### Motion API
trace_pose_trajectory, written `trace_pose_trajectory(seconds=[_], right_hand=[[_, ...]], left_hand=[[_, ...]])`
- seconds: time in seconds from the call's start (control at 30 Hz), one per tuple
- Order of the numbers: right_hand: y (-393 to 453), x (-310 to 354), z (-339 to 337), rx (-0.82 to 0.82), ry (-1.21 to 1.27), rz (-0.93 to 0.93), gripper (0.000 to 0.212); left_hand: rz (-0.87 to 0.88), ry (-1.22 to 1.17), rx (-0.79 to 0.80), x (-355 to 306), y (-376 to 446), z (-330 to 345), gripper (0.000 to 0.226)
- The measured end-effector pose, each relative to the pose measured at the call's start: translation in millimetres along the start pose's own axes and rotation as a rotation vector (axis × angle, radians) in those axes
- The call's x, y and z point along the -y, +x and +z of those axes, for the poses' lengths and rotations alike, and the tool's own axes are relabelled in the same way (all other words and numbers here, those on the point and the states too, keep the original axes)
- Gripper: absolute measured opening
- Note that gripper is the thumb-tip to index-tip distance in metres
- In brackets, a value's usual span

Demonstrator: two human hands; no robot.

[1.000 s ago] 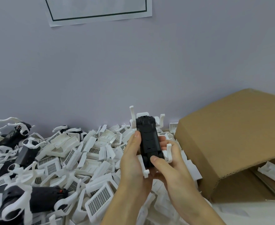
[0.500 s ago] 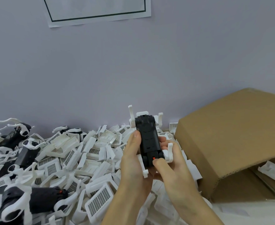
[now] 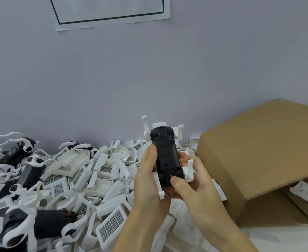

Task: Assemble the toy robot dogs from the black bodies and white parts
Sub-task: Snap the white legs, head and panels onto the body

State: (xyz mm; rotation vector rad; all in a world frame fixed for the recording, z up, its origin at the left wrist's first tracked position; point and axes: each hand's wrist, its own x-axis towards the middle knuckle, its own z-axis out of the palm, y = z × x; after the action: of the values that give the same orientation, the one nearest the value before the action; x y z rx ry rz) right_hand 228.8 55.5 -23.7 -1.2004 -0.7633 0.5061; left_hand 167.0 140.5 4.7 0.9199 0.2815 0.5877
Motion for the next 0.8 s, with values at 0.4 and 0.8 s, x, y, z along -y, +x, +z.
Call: trace_pose_trajectory(seconds=[0.4,0.8], right_hand=[[-3,-4,13,-0.028,-0.011,0.026,0.037],[-2,-6,12,-0.014,0.03,0.006,0.034]], left_hand=[[-0.025,-0.027,-0.096,6,4,-2,0.067],[-0.016,-0.06,-0.074,4,3,-1,0.069]])
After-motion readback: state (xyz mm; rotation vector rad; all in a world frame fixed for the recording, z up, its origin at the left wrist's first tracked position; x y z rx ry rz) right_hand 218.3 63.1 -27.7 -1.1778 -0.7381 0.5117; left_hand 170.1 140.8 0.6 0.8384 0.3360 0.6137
